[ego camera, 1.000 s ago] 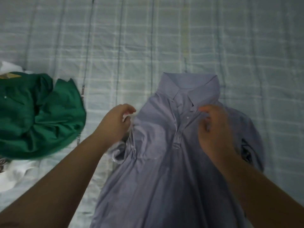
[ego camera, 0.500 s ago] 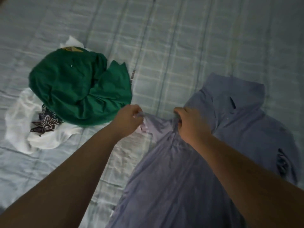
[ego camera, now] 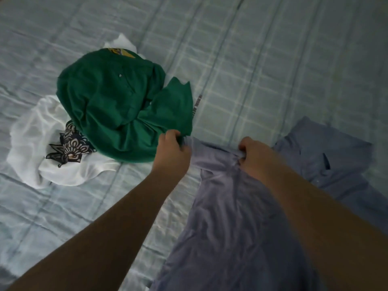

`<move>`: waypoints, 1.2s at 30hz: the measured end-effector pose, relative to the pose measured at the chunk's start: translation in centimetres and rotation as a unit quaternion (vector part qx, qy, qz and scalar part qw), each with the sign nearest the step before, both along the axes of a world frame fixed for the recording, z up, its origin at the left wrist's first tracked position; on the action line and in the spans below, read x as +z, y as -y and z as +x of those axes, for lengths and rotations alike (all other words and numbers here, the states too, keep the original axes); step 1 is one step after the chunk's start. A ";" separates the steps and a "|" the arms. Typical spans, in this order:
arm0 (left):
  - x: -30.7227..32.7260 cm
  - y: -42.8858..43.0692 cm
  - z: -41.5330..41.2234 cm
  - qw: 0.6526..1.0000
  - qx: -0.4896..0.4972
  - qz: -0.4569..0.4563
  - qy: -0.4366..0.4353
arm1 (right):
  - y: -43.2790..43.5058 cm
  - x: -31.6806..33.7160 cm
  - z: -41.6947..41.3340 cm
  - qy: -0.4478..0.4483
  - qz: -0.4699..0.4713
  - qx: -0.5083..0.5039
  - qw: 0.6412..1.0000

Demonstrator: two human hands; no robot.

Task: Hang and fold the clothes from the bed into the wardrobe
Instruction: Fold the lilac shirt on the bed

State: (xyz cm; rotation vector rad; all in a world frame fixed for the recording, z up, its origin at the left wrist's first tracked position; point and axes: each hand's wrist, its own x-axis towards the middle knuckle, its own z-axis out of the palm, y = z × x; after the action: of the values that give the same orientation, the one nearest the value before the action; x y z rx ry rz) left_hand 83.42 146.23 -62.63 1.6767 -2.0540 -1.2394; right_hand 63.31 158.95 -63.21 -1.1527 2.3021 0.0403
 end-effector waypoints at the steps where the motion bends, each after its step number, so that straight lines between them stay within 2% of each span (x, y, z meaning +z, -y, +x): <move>1: 0.0 -0.8 0.3 0.999 0.034 -0.012 0.005 | 0.2 0.1 -0.2 0.001 0.032 0.007 0.999; 3: -0.3 -2.0 0.6 0.995 0.073 0.051 0.042 | 0.7 0.5 -0.5 -0.014 0.071 0.044 0.996; 5: -0.8 -3.0 0.6 0.988 -0.016 0.133 0.083 | 1.3 1.0 -0.9 -0.027 0.037 0.092 0.995; 6: -1.0 -3.2 0.3 0.984 -0.049 0.154 0.069 | 1.6 1.2 -1.2 -0.037 0.011 0.111 0.993; 8: -1.2 -2.7 -0.6 0.990 -0.037 0.135 0.009 | 2.3 1.7 -1.7 -0.026 -0.041 0.107 0.993; 10: -1.3 -1.5 -1.9 0.994 0.023 0.094 -0.059 | 2.8 1.9 -2.5 0.072 -0.090 0.042 0.992; 11: -1.2 -0.7 -2.5 0.988 0.052 0.105 -0.103 | 3.1 1.9 -3.0 0.110 -0.105 0.012 0.988; 13: -0.9 0.4 -3.5 0.958 0.095 0.181 -0.203 | 3.7 1.9 -3.8 0.115 -0.134 -0.022 0.984; 16: -0.8 1.4 -3.4 0.909 0.158 0.230 -0.308 | 4.6 1.5 -4.2 0.038 -0.238 -0.085 0.967; 18: -1.0 1.9 -2.6 0.883 0.160 0.235 -0.375 | 5.0 0.9 -3.8 -0.065 -0.293 -0.091 0.950; 19: -1.3 2.0 -2.2 0.884 0.147 0.227 -0.382 | 5.0 0.3 -3.5 -0.125 -0.287 -0.072 0.947; 21: -1.6 1.9 -1.6 0.929 0.122 0.175 -0.301 | 4.7 -1.2 -2.6 -0.205 -0.224 -0.015 0.953; 23: -1.9 1.5 -1.3 0.971 0.108 0.125 -0.173 | 4.0 -2.7 -1.9 -0.216 -0.159 0.027 0.963; 24: -1.8 1.4 -1.2 0.979 0.101 0.122 -0.126 | 3.8 -3.1 -1.8 -0.211 -0.148 0.028 0.966; 27: -0.6 2.3 -1.7 0.977 0.092 0.183 -0.059 | 3.3 -2.9 -1.1 -0.182 -0.203 -0.029 0.962; 29: 0.2 3.7 -2.6 0.979 0.053 0.194 -0.016 | 2.6 -1.8 -0.1 -0.171 -0.297 -0.072 0.937; 31: 0.7 4.9 -3.6 0.975 0.015 0.223 -0.005 | 1.2 -0.8 1.6 -0.166 -0.335 -0.076 0.924; 34: 0.4 5.7 -4.6 0.953 0.005 0.304 0.002 | -1.0 -0.7 4.7 -0.154 -0.256 -0.067 0.952; 36: 0.4 5.8 -5.2 0.956 -0.044 0.291 0.016 | -1.8 -1.6 6.0 -0.157 -0.169 -0.055 0.971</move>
State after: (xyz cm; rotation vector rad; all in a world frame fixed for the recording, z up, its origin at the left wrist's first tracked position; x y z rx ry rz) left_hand 78.23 140.45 -62.27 1.8447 -1.9072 -2.0090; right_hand 69.28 160.72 -64.81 -1.2528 2.7293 -0.2363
